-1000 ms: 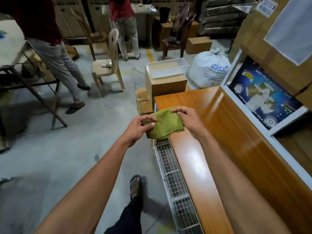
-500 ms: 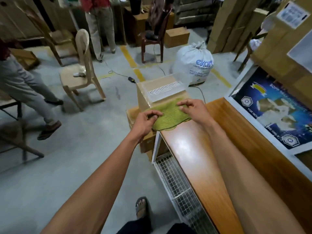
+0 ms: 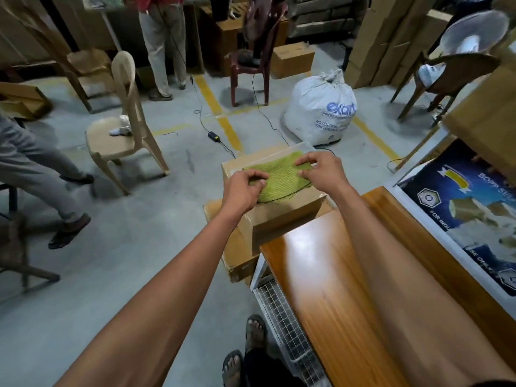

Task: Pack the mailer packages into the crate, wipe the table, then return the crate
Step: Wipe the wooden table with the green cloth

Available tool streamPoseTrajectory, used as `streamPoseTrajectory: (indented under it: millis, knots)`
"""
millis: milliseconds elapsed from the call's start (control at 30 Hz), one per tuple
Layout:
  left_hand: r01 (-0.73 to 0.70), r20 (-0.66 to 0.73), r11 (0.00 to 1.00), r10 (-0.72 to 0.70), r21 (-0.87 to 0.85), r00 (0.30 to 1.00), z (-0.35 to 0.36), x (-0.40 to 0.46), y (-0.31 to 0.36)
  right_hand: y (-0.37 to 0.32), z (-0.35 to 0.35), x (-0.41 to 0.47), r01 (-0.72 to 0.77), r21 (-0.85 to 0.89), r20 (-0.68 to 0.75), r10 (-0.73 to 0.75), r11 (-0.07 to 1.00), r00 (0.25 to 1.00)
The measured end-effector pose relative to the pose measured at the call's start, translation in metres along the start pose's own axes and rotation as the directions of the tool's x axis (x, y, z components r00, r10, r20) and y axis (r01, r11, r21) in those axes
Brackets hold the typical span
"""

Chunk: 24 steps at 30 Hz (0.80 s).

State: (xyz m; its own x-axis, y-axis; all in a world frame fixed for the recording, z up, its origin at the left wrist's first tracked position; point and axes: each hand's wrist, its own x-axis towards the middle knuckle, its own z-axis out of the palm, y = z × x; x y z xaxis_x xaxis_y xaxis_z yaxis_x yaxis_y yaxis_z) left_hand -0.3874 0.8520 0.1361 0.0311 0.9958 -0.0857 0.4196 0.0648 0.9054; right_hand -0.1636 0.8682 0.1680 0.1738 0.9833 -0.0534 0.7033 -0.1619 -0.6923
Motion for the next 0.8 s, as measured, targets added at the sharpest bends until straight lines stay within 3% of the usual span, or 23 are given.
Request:
streamPoseTrajectory:
  millis: [233, 533, 800]
  knots:
    - [0.016, -0.055, 0.973, -0.004, 0.231, 0.998, 0.03, 0.059, -0.003, 0.02, 0.014, 0.086, 0.027, -0.169, 0.098, -0.011, 0.985, 0.995]
    - [0.004, 0.004, 0.894, -0.006, 0.447, 1.0, 0.051, 0.087, -0.019, 0.047, 0.027, 0.128, 0.067, -0.255, 0.247, -0.002, 0.965, 0.969]
    - [0.109, 0.08, 0.841, -0.178, 0.53, 0.981, 0.056, 0.096, -0.014, 0.045, 0.036, 0.135, 0.121, -0.419, 0.377, 0.051, 0.9, 0.925]
